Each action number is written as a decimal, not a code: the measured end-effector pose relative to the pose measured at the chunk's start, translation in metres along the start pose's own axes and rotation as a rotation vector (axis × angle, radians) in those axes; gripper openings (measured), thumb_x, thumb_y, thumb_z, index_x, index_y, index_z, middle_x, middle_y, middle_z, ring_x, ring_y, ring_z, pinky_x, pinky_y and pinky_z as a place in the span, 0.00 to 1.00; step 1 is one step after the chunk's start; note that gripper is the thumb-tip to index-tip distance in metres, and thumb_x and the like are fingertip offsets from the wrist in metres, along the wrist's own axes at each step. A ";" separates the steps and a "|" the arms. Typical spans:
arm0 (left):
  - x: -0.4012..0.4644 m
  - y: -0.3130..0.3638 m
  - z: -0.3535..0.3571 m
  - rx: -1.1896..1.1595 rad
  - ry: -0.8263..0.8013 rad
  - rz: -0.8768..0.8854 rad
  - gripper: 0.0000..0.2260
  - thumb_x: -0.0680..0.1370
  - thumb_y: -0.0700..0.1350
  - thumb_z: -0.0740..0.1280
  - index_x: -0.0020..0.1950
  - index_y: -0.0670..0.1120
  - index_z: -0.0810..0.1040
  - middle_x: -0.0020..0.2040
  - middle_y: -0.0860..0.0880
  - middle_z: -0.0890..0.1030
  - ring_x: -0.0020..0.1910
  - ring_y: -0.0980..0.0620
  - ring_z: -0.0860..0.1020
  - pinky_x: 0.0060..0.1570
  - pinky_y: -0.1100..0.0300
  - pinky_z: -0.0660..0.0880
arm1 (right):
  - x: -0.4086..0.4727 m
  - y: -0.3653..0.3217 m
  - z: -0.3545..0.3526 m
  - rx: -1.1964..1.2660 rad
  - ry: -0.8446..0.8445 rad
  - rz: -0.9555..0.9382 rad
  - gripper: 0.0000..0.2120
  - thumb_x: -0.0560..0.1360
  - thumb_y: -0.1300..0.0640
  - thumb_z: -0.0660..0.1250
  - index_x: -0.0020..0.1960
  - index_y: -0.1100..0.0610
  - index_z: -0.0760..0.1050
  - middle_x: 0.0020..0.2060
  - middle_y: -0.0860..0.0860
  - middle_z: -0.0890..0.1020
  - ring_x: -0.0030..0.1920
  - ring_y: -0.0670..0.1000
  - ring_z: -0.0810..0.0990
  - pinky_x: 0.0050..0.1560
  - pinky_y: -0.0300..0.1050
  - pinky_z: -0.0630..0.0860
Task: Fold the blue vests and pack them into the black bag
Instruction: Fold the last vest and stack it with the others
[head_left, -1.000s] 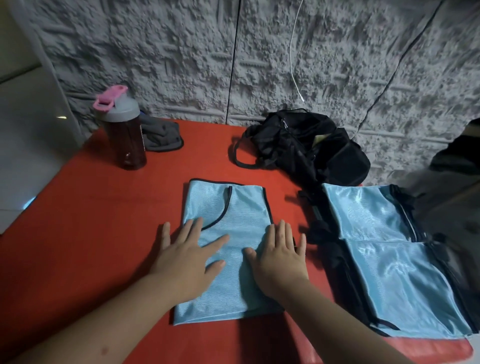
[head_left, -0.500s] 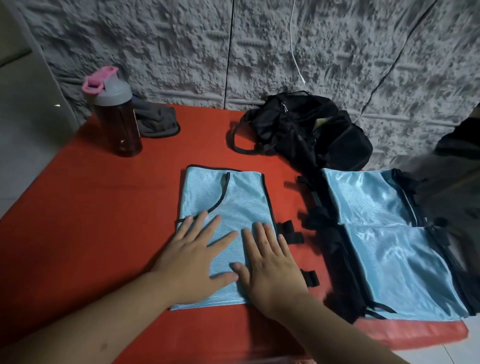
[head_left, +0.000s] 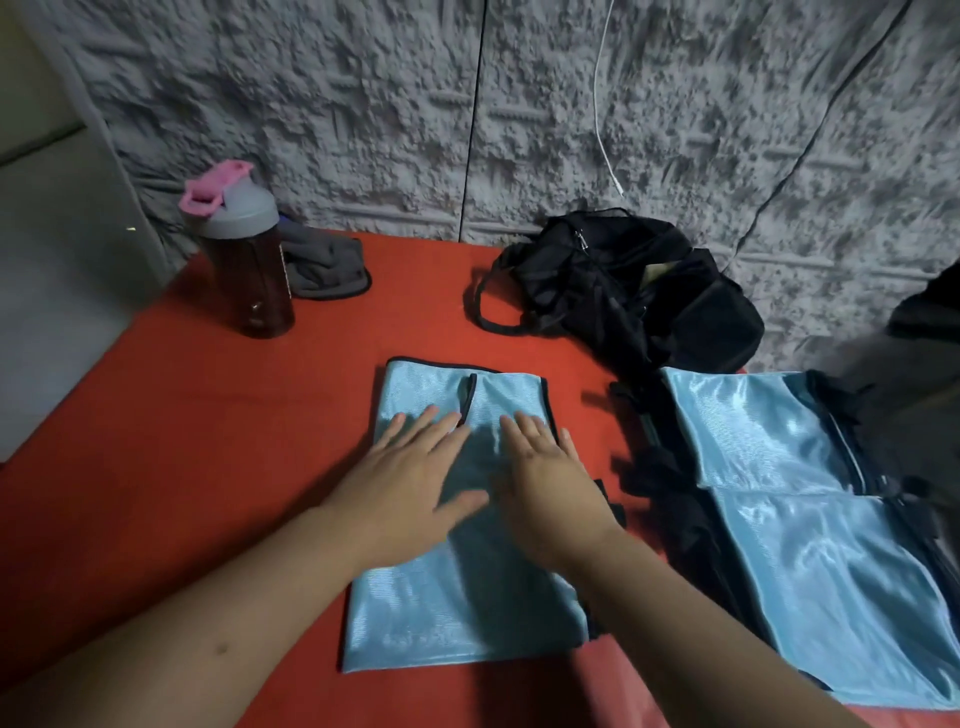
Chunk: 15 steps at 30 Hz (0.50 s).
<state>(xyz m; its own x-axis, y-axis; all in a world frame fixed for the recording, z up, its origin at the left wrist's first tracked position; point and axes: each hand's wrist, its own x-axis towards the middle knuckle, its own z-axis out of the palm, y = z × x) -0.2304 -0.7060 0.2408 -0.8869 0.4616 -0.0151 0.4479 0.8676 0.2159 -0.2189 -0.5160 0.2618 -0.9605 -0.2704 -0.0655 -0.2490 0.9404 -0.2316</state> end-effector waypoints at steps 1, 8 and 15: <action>0.008 -0.005 0.002 -0.021 0.020 -0.026 0.42 0.73 0.69 0.37 0.83 0.49 0.50 0.83 0.52 0.49 0.82 0.51 0.43 0.80 0.50 0.42 | 0.014 0.003 0.003 0.018 -0.003 0.014 0.33 0.83 0.51 0.57 0.83 0.58 0.47 0.82 0.56 0.50 0.82 0.53 0.46 0.80 0.51 0.43; 0.031 -0.016 0.023 0.045 0.003 -0.177 0.32 0.79 0.62 0.39 0.82 0.56 0.48 0.83 0.53 0.47 0.82 0.49 0.43 0.79 0.51 0.41 | 0.068 0.011 0.034 -0.018 -0.002 0.004 0.31 0.85 0.45 0.47 0.83 0.55 0.42 0.83 0.55 0.46 0.82 0.53 0.40 0.81 0.51 0.42; 0.037 -0.018 0.029 0.085 -0.001 -0.302 0.33 0.76 0.63 0.44 0.81 0.63 0.41 0.83 0.56 0.42 0.81 0.47 0.38 0.79 0.46 0.40 | 0.072 0.006 0.046 -0.066 -0.033 0.150 0.33 0.82 0.38 0.39 0.83 0.49 0.39 0.83 0.51 0.43 0.81 0.51 0.36 0.81 0.54 0.39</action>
<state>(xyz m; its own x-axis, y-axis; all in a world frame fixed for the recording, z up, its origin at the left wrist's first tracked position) -0.2682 -0.6990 0.2084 -0.9812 0.1809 -0.0668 0.1722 0.9778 0.1191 -0.2837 -0.5391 0.2112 -0.9831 -0.1318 -0.1270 -0.1120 0.9819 -0.1526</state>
